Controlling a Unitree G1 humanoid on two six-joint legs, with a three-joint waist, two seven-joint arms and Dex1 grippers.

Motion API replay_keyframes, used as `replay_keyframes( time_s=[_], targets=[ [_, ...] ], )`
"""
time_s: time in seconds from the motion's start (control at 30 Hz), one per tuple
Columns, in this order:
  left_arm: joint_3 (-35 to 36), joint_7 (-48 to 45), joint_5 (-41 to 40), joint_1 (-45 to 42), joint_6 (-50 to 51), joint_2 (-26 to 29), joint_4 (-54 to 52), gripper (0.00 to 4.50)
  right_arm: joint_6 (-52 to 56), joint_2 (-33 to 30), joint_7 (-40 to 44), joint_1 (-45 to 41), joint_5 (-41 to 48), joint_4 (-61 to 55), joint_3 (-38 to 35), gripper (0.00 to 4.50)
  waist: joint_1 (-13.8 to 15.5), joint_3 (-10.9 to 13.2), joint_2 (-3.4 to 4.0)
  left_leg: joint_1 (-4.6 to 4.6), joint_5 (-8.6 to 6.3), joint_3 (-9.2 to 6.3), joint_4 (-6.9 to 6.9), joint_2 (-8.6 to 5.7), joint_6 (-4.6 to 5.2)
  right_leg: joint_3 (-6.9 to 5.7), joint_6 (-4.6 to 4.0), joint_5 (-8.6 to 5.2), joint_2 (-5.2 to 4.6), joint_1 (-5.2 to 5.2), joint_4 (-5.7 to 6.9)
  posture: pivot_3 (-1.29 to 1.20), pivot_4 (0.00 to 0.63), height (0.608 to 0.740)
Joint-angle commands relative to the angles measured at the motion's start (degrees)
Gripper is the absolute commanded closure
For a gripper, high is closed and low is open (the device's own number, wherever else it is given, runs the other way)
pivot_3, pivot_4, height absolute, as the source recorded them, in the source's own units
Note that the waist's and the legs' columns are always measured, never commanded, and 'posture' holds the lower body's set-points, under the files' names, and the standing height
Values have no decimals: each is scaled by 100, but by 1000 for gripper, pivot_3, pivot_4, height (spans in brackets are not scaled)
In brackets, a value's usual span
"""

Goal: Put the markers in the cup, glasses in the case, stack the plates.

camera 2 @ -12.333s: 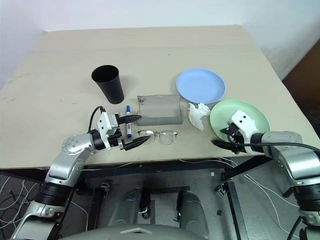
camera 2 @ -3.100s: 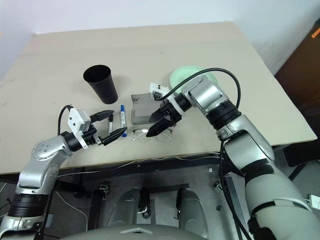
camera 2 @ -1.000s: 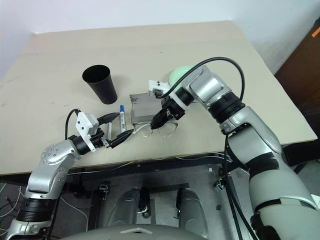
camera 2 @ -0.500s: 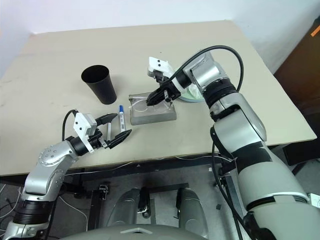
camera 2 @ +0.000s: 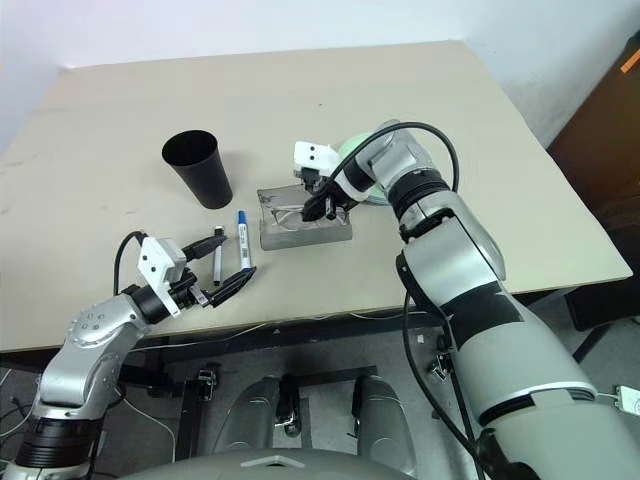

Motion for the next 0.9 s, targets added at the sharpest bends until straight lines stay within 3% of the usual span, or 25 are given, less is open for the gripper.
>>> replay_keyframes(
  time_s=[0.03,0.9],
  targets=[
    [92,25,5,57,-183,-10,-159,0,28,126,77,-62,-142,5,-180,4488,-1,0,0,0,0,0,0,0,0,0,0,0,0,0,0,0,150,701],
    [12,163,-12,-11,-81,19,-288,0,175,306,24,-7,-590,4,-623,4488,1,0,0,1,0,0,1,0,-1,0,-1,0,-1,-13,3,0,150,701]
  ],
)
